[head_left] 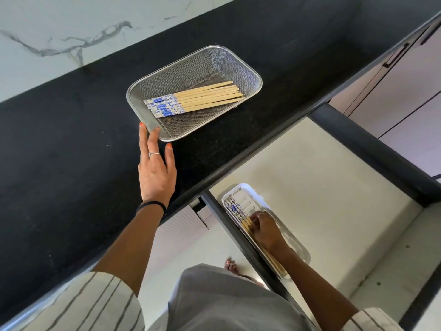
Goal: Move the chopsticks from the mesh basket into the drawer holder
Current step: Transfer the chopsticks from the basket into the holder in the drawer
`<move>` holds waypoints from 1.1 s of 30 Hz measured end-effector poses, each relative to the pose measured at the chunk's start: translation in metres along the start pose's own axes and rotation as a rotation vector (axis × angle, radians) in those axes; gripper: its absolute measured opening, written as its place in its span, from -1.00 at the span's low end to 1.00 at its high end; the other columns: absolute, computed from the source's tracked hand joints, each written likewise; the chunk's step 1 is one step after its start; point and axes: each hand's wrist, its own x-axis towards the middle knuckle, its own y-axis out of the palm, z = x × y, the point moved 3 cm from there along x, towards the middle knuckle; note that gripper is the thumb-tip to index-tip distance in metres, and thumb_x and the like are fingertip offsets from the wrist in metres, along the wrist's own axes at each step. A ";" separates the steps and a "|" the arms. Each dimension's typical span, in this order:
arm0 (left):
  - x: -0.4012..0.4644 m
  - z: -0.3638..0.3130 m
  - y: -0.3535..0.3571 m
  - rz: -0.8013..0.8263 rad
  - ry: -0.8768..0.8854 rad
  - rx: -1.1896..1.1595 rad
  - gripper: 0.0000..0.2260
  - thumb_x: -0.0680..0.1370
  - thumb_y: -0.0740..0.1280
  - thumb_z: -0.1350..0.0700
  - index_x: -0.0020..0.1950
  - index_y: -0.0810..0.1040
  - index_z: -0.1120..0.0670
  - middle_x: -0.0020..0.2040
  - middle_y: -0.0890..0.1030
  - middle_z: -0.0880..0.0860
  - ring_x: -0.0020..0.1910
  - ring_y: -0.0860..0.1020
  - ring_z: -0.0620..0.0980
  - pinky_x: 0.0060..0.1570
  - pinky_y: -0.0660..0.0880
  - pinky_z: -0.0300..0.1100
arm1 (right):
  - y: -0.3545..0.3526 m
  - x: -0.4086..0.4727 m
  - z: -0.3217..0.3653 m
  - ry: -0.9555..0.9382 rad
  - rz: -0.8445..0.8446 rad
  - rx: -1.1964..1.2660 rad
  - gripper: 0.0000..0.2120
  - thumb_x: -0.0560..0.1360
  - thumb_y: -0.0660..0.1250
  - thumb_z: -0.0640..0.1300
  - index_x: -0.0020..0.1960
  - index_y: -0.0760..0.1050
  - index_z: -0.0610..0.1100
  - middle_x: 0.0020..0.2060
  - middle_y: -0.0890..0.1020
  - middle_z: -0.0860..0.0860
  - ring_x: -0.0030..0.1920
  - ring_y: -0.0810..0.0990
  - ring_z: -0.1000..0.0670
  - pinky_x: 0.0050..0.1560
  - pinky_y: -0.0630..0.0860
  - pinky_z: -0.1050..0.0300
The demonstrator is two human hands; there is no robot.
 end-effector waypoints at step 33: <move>-0.002 -0.005 -0.002 0.027 -0.023 -0.045 -0.48 0.66 0.12 -0.01 0.60 0.04 -0.07 0.62 -0.05 -0.08 0.24 0.53 0.21 0.16 0.49 0.23 | -0.190 0.032 0.203 -0.516 -0.427 0.358 -0.82 0.58 0.22 -0.22 0.12 0.56 -0.16 -0.07 0.60 0.09 -0.10 0.57 0.21 -0.04 0.47 0.48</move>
